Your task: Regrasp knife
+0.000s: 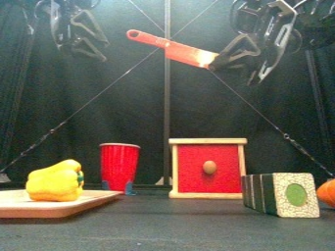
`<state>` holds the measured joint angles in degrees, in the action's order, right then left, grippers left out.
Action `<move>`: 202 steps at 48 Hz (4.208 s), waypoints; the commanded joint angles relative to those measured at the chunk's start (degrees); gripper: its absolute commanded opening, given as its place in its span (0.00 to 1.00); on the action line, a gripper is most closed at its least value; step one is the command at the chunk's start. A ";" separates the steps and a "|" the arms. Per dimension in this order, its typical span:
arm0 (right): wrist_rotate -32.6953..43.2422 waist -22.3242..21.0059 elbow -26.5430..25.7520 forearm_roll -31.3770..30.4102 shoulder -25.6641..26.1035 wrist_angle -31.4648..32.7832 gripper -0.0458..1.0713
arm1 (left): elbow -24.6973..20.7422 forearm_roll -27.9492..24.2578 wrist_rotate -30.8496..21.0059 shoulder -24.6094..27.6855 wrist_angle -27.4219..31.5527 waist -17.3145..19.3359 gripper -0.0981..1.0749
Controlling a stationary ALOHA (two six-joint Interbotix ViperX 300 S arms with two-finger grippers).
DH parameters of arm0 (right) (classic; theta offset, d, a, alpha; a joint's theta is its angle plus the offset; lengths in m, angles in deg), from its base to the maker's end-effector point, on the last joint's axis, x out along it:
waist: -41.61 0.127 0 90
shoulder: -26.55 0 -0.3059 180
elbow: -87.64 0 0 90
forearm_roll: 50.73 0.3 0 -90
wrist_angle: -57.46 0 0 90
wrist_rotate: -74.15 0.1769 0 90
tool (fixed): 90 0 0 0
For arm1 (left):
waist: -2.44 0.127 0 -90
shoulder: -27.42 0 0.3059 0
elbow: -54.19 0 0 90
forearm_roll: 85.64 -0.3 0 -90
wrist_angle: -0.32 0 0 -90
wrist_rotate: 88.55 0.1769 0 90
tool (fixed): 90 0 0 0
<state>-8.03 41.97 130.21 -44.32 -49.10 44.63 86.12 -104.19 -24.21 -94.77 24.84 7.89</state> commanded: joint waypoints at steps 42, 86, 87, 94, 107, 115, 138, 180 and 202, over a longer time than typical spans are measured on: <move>-0.18 0.97 -10.99 -3.16 -11.87 8.79 0.34 | 22.85 -1.05 13.18 2.99 -50.10 -6.42 0.82; -0.18 2.20 -12.57 -4.22 -12.30 9.58 0.34 | 21.80 6.42 13.01 9.58 -50.10 -6.68 0.81; -0.18 2.11 -12.66 -4.22 -12.30 9.58 0.34 | 21.80 6.86 13.10 9.58 -50.01 -6.59 0.81; -0.18 2.11 -12.74 -4.22 -12.30 9.58 0.34 | 21.80 9.23 13.18 9.67 -50.01 -6.42 0.76; -0.09 1.85 -12.74 -4.22 -12.30 9.58 0.34 | 21.18 9.76 13.18 10.20 -50.01 -6.86 0.69; -0.09 1.85 -12.74 -4.22 -12.30 9.49 0.34 | 20.39 9.76 13.10 11.25 -49.57 -6.94 0.69; -0.09 1.85 -12.74 -4.13 -12.30 9.40 0.34 | 19.42 9.84 13.10 13.18 -49.04 -6.94 0.61; -0.18 1.67 -14.94 -4.13 -15.64 9.93 0.34 | 20.30 9.58 13.18 13.10 -42.19 -6.94 0.42; -0.26 1.58 -16.35 -4.66 -16.79 11.07 0.34 | 20.57 9.58 13.27 13.10 -41.22 -6.94 0.42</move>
<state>-8.12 43.72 116.32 -48.62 -66.68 56.23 107.47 -94.60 -11.03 -81.77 -16.11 0.77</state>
